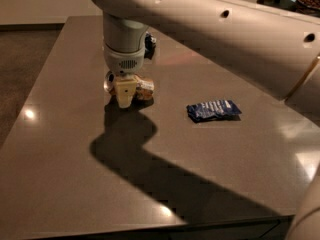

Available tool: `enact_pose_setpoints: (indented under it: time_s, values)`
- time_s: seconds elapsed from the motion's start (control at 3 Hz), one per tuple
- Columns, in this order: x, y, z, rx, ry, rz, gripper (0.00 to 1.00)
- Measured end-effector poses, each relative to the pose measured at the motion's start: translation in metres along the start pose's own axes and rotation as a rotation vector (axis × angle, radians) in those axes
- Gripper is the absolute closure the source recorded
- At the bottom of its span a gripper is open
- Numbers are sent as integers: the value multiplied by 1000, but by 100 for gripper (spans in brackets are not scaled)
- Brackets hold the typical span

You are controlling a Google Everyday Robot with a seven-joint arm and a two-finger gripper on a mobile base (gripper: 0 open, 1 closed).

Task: Knock orange can over

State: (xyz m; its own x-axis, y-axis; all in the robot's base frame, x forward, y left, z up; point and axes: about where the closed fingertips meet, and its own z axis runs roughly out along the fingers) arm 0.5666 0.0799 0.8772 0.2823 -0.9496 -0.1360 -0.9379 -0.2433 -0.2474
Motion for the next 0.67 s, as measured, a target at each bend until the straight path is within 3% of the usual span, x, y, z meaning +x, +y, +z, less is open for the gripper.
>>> enact_pose_setpoints:
  time_s: [0.67]
  values:
    - [6,-1,10,-20,26,-5,0]
